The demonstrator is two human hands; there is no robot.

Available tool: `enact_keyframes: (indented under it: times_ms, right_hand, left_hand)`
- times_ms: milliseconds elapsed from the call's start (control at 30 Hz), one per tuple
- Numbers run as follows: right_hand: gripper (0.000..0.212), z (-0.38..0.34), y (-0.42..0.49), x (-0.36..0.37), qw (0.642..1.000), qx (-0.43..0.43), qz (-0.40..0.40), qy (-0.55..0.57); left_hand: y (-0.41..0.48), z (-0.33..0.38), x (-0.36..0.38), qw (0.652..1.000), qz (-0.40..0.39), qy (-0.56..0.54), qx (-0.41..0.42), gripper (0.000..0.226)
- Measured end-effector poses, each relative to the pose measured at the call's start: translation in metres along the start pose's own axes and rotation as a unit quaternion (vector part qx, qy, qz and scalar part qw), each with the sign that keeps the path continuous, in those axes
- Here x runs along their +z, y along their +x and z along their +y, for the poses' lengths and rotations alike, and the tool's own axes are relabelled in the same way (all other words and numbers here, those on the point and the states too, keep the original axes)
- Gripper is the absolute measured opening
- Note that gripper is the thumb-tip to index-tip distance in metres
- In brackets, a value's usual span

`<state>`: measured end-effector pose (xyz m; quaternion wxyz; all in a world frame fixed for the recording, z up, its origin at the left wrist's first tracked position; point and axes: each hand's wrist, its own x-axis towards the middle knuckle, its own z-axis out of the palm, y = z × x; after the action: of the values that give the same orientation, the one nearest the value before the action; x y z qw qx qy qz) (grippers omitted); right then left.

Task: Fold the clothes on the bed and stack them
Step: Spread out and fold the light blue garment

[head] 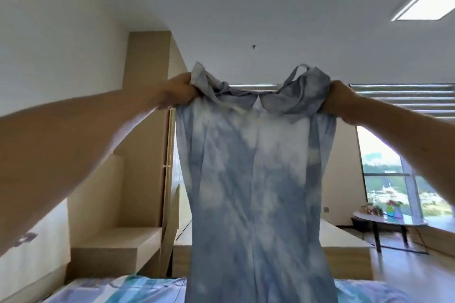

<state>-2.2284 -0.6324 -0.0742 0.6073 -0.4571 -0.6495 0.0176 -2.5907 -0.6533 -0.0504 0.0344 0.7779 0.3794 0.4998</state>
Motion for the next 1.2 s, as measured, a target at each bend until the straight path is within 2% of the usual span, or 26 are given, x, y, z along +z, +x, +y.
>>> enact_keyframes:
  times_ms: [67,167,267,300,367,400,467,500,567,633,733,833,867,933,1000,1033,1133,1200]
  right_hand:
    - [0.033,0.017,-0.022,0.005,0.988,0.040,-0.128,0.071]
    - [0.060,0.047,-0.059,0.012,0.929,0.099,-0.320,0.156]
    - [0.060,0.063,-0.092,0.020,0.875,0.116,-0.425,0.202]
    - [0.063,0.069,-0.104,0.024,0.860,0.123,-0.443,0.220]
    - [0.073,0.072,-0.123,0.031,0.853,0.128,-0.447,0.239]
    - [0.073,0.071,-0.132,0.035,0.860,0.133,-0.430,0.241]
    - [0.059,0.071,-0.142,0.043,0.879,0.141,-0.392,0.230]
    - [0.046,0.075,-0.142,0.048,0.884,0.155,-0.373,0.234]
    - [0.017,0.086,-0.140,0.057,0.894,0.180,-0.328,0.248]
    - [0.022,0.101,-0.138,0.065,0.897,0.217,-0.301,0.242]
    - [0.027,0.117,-0.153,0.074,0.900,0.281,-0.269,0.197]
    - [0.048,0.137,-0.184,0.080,0.874,0.310,-0.270,0.260]
    - [0.049,0.148,-0.201,0.087,0.865,0.332,-0.273,0.259]
    - [0.035,0.180,-0.227,0.105,0.870,0.384,-0.259,0.169]
    - [0.028,0.211,-0.254,0.123,0.839,0.452,-0.284,0.107]
    - [0.026,0.219,-0.266,0.129,0.824,0.475,-0.297,0.083]
    - [0.022,0.227,-0.283,0.140,0.808,0.508,-0.294,0.042]
    - [0.029,0.233,-0.288,0.141,0.800,0.519,-0.299,0.031]
  left_hand:
    - [-0.030,-0.017,0.010,0.991,-0.084,-0.091,-0.057,0.026]
    - [-0.070,-0.052,0.026,0.955,-0.169,-0.217,-0.109,0.030]
    - [-0.111,-0.077,0.049,0.919,-0.194,-0.315,-0.133,0.020]
    - [-0.124,-0.089,0.058,0.909,-0.195,-0.340,-0.144,0.031]
    - [-0.145,-0.103,0.074,0.903,-0.165,-0.358,-0.170,0.070]
    - [-0.154,-0.108,0.081,0.903,-0.139,-0.363,-0.182,0.082]
    - [-0.166,-0.116,0.091,0.901,-0.105,-0.369,-0.203,0.100]
    - [-0.171,-0.120,0.095,0.898,-0.090,-0.375,-0.212,0.105]
    - [-0.178,-0.127,0.100,0.895,-0.052,-0.384,-0.220,0.097]
    - [-0.182,-0.135,0.106,0.892,-0.016,-0.386,-0.236,0.072]
    - [-0.191,-0.152,0.115,0.873,-0.037,-0.383,-0.299,0.055]
    - [-0.214,-0.168,0.129,0.815,-0.069,-0.458,-0.350,0.052]
    - [-0.228,-0.176,0.140,0.803,-0.067,-0.456,-0.378,0.049]
    - [-0.252,-0.197,0.167,0.827,-0.075,-0.340,-0.441,0.037]
    - [-0.276,-0.223,0.194,0.846,-0.112,-0.185,-0.488,0.025]
    - [-0.283,-0.234,0.203,0.841,-0.126,-0.147,-0.506,0.023]
    - [-0.291,-0.248,0.207,0.802,-0.137,-0.149,-0.561,0.032]
    - [-0.293,-0.247,0.204,0.774,-0.154,-0.197,-0.581,0.039]
